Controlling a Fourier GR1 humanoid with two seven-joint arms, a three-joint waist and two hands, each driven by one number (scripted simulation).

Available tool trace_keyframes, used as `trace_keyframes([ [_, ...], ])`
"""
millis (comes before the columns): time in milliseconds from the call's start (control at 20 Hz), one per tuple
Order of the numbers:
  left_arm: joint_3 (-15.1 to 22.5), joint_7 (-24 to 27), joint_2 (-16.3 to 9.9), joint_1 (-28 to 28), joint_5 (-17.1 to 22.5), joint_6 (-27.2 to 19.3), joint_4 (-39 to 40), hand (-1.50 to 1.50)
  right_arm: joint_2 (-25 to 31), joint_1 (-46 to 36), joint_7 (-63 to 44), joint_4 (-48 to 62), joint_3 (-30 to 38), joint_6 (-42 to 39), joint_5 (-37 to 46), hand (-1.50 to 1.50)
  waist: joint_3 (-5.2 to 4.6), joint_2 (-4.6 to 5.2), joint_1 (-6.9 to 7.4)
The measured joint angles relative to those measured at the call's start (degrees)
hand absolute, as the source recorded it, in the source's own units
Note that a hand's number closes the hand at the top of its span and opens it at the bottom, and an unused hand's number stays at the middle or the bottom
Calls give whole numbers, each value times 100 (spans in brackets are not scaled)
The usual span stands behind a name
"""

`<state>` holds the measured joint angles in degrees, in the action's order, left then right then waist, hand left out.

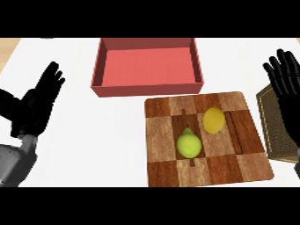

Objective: Pick the lemon from the cutting board and place it in the cardboard box

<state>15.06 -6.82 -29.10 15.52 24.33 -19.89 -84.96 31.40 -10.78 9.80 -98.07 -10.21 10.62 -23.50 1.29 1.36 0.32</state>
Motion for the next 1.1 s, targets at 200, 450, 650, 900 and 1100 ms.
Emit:
trace_keyframes([
  [200,-107,63,-392,-144,-447,-77,343,0,-336,373,284,136,-58,227,192,-150,-79,-83,-26],
  [450,-130,203,-879,-491,-942,-223,663,0,416,786,532,631,-170,632,1528,-150,-190,-82,16],
  [650,-115,356,-939,-791,-1163,-339,800,0,-182,1259,1319,1295,-442,1311,2119,-150,-142,-99,29],
  [900,-114,385,-848,-847,-1419,-409,928,0,-751,1387,3157,2301,-226,994,1863,-150,-121,-115,-5],
  [1100,-266,515,-806,-760,-1473,-258,1234,0,-467,1260,3228,2502,-121,1170,2320,-150,-128,-123,-34],
])
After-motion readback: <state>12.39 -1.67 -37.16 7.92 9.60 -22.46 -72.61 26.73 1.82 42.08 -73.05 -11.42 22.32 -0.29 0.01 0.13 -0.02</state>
